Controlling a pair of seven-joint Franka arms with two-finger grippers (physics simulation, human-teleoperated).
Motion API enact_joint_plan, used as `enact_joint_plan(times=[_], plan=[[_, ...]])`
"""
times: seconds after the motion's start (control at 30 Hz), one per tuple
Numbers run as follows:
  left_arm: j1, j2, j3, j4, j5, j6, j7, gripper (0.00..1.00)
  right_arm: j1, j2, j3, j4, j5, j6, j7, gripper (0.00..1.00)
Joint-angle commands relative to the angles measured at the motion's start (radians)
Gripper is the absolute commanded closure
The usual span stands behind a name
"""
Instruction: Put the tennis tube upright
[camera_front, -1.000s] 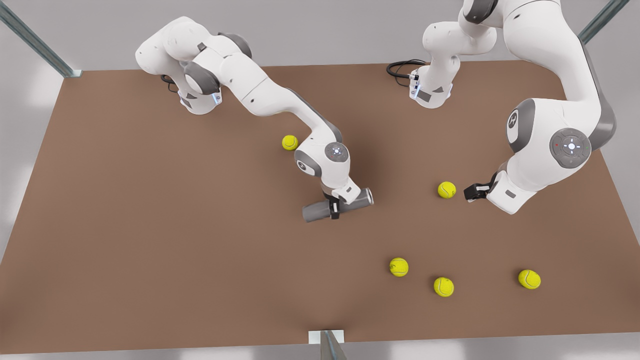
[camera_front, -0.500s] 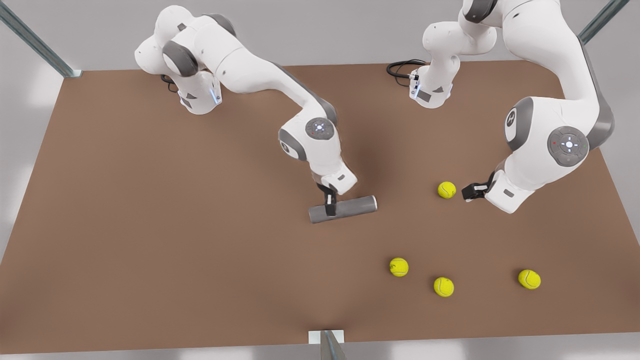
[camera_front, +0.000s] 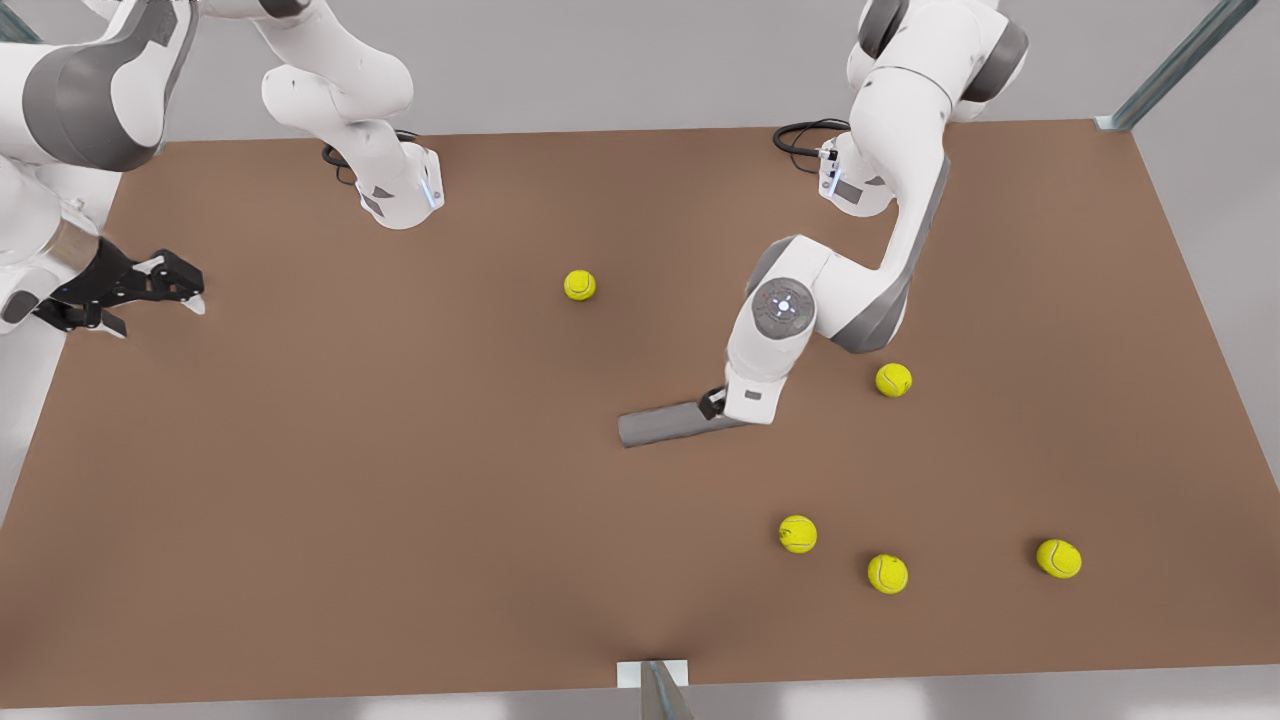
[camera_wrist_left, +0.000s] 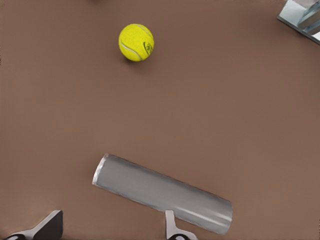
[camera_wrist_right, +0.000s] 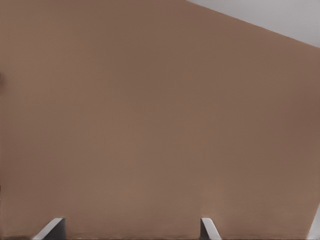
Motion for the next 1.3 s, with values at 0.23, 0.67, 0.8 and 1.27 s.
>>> enact_joint_plan(times=[0.23,0.67,0.8,1.27], plan=[[-0.023,0.002,0.002,-0.182,0.002,0.386,-1.488,0.00,-0.008,0.079,-0.001,0.004,0.007,-0.136,0.325,0.00],[-0.081,0.129,0.002,-0.177,0.024,0.407,-1.585,0.00,-0.006,0.079,-0.001,0.005,0.009,-0.136,0.324,0.00],[-0.079,0.169,0.002,-0.154,0.024,0.415,-1.585,0.00,-0.005,0.079,-0.001,0.005,0.010,-0.135,0.324,0.00],[-0.095,0.278,0.002,-0.118,0.024,0.450,-1.583,0.00,0.001,0.089,0.001,0.004,0.016,-0.135,0.324,0.00]])
